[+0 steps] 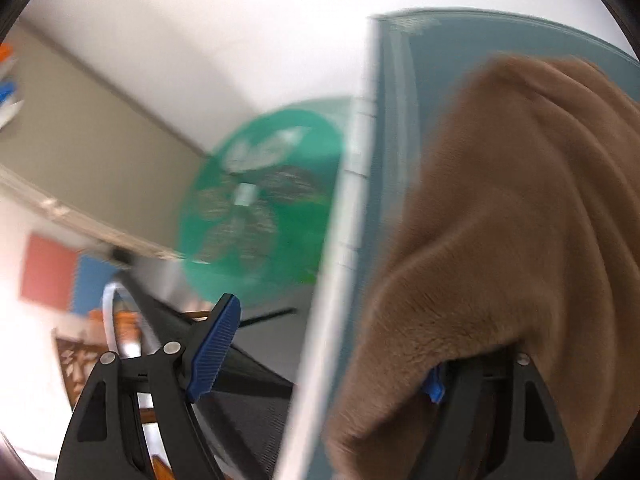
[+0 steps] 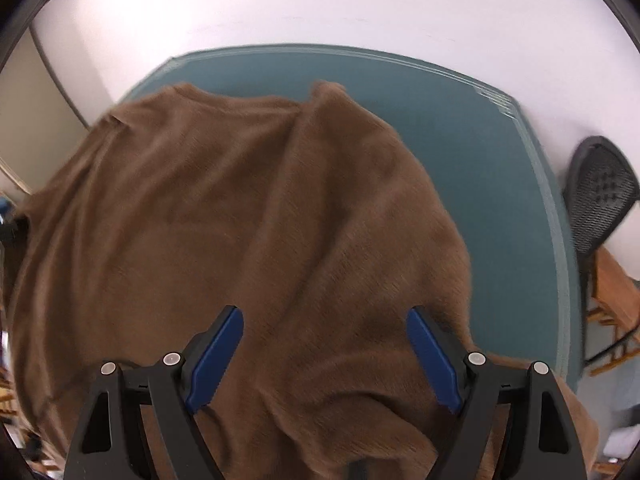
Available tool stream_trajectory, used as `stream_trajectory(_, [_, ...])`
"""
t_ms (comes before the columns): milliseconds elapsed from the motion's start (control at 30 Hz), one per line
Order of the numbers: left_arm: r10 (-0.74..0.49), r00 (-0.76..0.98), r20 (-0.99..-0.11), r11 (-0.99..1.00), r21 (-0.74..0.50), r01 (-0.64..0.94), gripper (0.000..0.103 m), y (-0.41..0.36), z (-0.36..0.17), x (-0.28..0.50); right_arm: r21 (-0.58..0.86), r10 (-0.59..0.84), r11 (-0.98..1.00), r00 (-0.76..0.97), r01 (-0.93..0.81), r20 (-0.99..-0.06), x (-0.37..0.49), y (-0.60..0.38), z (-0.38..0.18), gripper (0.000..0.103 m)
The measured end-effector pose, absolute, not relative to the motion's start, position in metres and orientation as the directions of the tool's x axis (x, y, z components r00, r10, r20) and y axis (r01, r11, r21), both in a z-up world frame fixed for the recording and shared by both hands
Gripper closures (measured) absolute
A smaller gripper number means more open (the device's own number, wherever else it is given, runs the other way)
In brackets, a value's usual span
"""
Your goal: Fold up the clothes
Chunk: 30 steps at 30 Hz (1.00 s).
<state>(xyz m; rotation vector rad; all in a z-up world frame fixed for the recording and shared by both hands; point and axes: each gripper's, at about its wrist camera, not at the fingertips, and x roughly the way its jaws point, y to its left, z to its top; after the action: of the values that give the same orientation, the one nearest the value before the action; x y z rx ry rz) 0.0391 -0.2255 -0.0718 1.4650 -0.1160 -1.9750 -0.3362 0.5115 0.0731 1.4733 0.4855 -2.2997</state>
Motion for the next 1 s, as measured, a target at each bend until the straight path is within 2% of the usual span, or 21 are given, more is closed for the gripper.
stream_trajectory(133, [-0.584, -0.166, -0.795, -0.739, 0.436, 0.514, 0.021, -0.261, -0.049, 0.044, -0.224, -0.001, -0.857, -0.437, 0.464, -0.900, -0.343, 0.524, 0.055, 0.016])
stream_trajectory(200, [-0.592, -0.173, -0.787, -0.748, 0.456, 0.482, 0.020, -0.265, -0.045, 0.041, -0.212, -0.011, -0.863, -0.436, 0.458, -0.900, -0.355, 0.528, 0.046, 0.004])
stream_trajectory(267, [-0.616, -0.165, -0.770, -0.748, 0.506, 0.430, 0.021, -0.260, -0.049, 0.037, -0.321, 0.078, -0.845, -0.494, 0.428, -0.866, -0.362, 0.526, 0.042, 0.003])
stream_trajectory(400, [-0.627, -0.149, -0.765, -0.754, 0.547, 0.364, 0.021, -0.255, -0.060, 0.035, -0.389, 0.109, -0.810, -0.539, 0.438, -0.835, -0.372, 0.527, 0.046, 0.002])
stream_trajectory(467, [-0.606, -0.152, -0.781, -0.768, 0.523, 0.370, 0.021, -0.256, -0.058, 0.041, -0.438, 0.146, -0.798, -0.571, 0.415, -0.808, -0.375, 0.525, 0.051, 0.002])
stream_trajectory(567, [-0.576, -0.161, -0.802, -0.787, 0.490, 0.376, 0.020, -0.250, -0.053, 0.048, -0.579, 0.264, -0.749, -0.656, 0.322, -0.707, -0.384, 0.526, 0.064, 0.002])
stream_trajectory(633, [-0.543, -0.165, -0.823, -0.807, 0.457, 0.374, 0.020, -0.246, -0.049, 0.054, -0.602, 0.302, -0.747, -0.663, 0.282, -0.685, -0.395, 0.533, 0.074, 0.002])
stream_trajectory(700, [-0.539, -0.169, -0.825, -0.809, 0.452, 0.375, 0.020, -0.240, -0.044, 0.063, -0.586, 0.298, -0.765, -0.661, 0.267, -0.689, -0.405, 0.535, 0.090, 0.002])
stream_trajectory(767, [-0.540, -0.172, -0.824, -0.810, 0.453, 0.373, 0.020, -0.233, -0.042, 0.071, -0.543, 0.213, -0.782, -0.687, 0.306, -0.694, -0.392, 0.531, 0.114, 0.002])
stream_trajectory(900, [-0.537, -0.186, -0.823, -0.817, 0.453, 0.356, 0.020, -0.219, -0.039, 0.084, -0.426, -0.001, -0.753, -0.648, 0.501, -0.761, -0.338, 0.519, 0.137, 0.002])
stream_trajectory(1000, [-0.531, -0.204, -0.823, -0.828, 0.452, 0.331, 0.020, -0.208, -0.038, 0.092, -0.441, -0.025, -0.656, -0.602, 0.612, -0.798, -0.304, 0.513, 0.125, 0.002])
